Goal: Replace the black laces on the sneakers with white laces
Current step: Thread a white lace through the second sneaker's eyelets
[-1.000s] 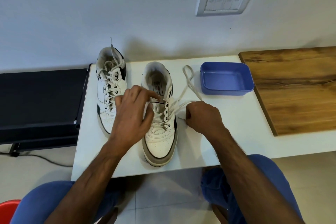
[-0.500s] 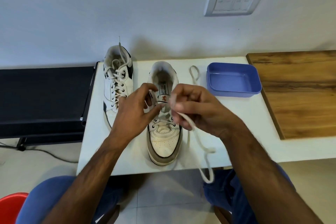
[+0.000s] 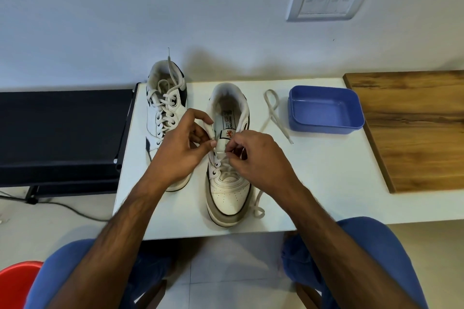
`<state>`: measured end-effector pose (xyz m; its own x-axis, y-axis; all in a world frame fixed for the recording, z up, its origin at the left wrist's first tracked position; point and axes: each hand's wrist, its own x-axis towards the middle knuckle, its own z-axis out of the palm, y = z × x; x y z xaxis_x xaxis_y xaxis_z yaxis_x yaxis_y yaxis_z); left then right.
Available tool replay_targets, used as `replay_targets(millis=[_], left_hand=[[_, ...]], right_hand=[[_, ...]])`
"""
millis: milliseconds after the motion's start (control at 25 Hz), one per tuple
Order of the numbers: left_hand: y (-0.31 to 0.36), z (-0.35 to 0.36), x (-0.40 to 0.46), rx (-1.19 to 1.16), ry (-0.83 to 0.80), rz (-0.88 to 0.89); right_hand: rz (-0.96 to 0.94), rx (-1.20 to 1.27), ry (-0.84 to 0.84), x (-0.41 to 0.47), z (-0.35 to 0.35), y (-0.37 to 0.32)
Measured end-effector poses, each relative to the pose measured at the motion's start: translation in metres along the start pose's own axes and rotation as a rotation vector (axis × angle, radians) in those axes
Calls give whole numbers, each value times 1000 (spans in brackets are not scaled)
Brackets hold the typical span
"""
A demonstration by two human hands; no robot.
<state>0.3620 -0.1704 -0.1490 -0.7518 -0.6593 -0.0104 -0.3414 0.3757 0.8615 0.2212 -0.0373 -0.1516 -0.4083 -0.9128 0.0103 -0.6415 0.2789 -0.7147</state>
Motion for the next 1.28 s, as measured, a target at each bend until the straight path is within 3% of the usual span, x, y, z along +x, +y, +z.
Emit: replay_targets(millis=[520,960,1120,1280], left_hand=[[-2,-3,0,-13,-12,13],[-12,-11,-1,-18,-110,37],[-22,-4,-3,342,-224,256],[-27,-3,0,421,-272,314]], right_hand=[[-6,-199,7,2,10,-10],[27,7,28,3,15,-9],[86,231,-37,2,7,-6],[47,242,-68,1,3,-6]])
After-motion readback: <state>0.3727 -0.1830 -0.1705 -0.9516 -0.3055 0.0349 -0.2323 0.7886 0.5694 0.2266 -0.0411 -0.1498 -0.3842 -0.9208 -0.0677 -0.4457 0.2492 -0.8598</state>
